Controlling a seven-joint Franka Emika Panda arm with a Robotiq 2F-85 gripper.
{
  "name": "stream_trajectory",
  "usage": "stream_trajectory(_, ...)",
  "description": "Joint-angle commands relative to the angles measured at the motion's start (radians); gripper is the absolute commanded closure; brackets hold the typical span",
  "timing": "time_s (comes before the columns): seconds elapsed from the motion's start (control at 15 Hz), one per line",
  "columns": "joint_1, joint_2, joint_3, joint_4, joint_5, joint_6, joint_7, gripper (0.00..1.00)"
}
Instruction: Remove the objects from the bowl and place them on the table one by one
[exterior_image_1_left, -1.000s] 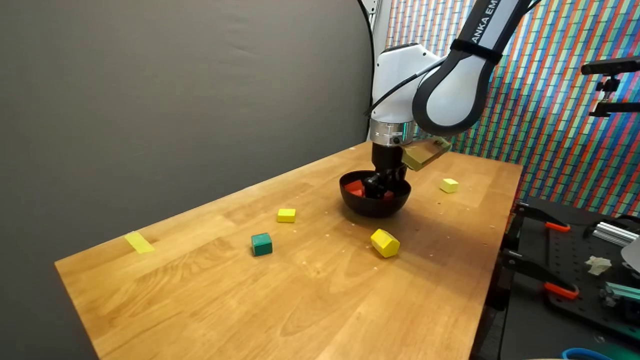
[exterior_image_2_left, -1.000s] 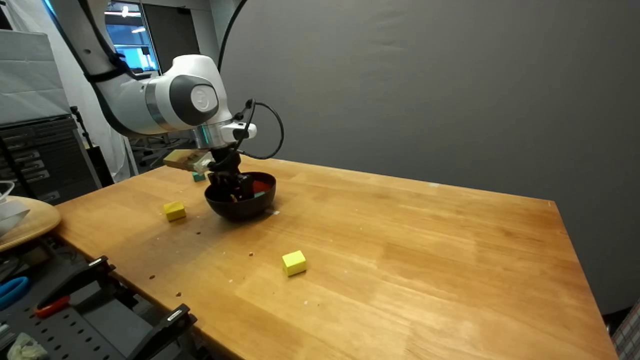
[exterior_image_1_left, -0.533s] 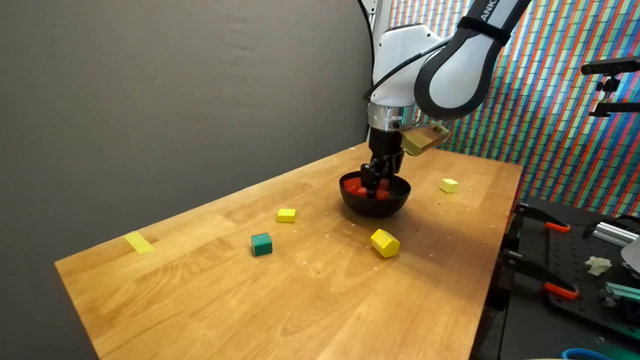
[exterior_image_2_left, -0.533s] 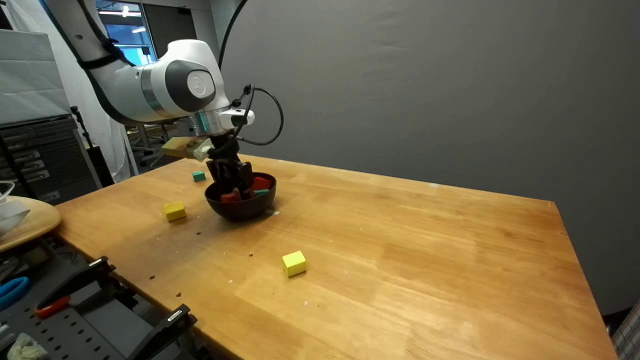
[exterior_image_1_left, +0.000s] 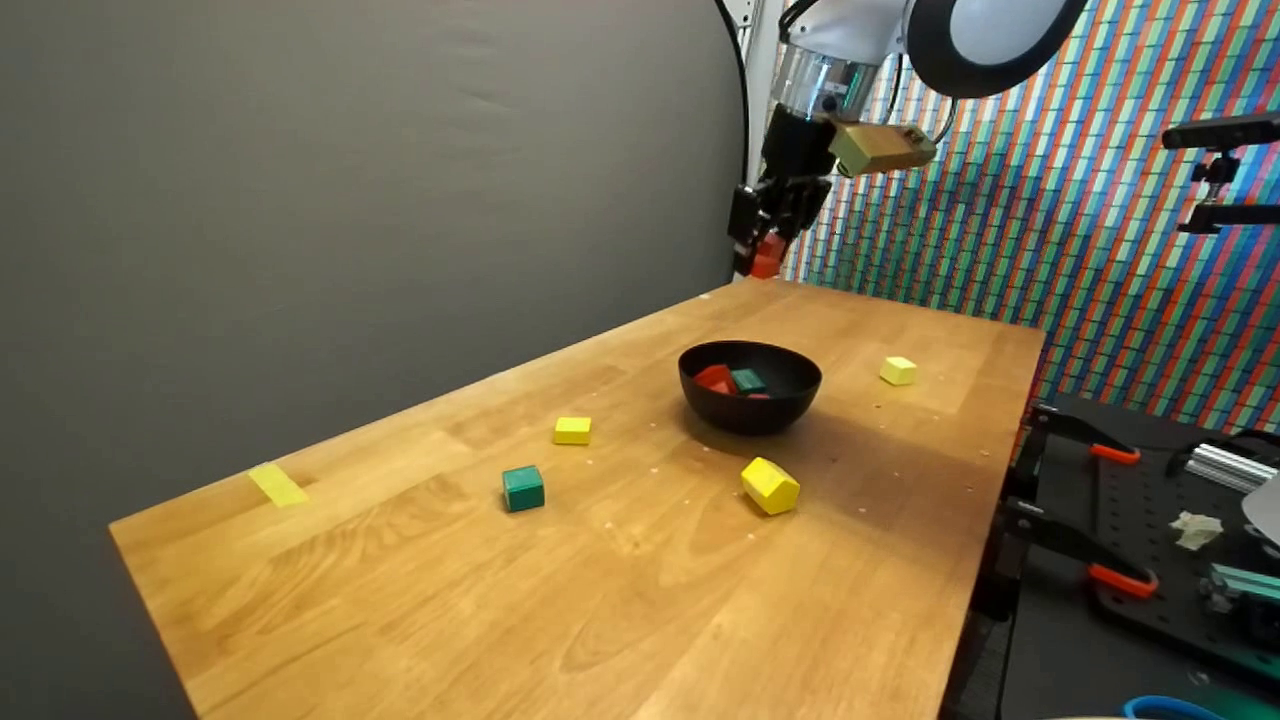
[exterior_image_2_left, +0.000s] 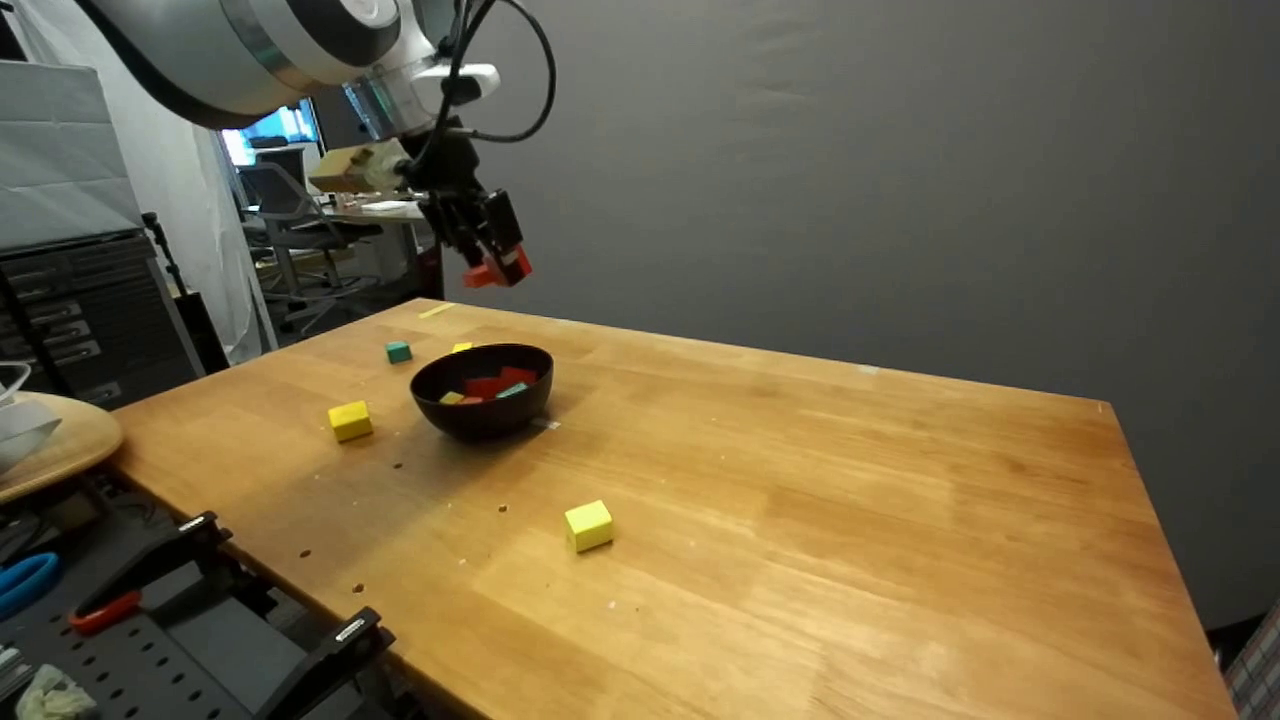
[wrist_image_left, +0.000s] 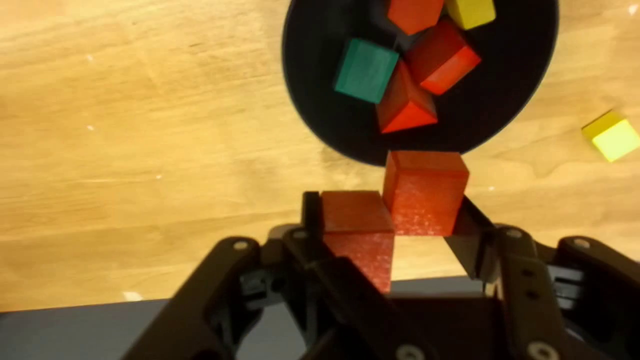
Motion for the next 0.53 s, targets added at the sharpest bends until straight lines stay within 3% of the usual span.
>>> stream_trajectory(0.0, -0.059, -0.037, -0.056, 0.001, -0.081, -0.009, 0.091, 0.62)
stream_trajectory(0.07, -0.169, -0.015, 0.019, 0.016, -0.063, -0.013, 0.079, 0.62)
stream_trajectory(0.47, -0.297, 0.124, 0.005, 0.066, 0.082, -0.017, -0.013, 0.62)
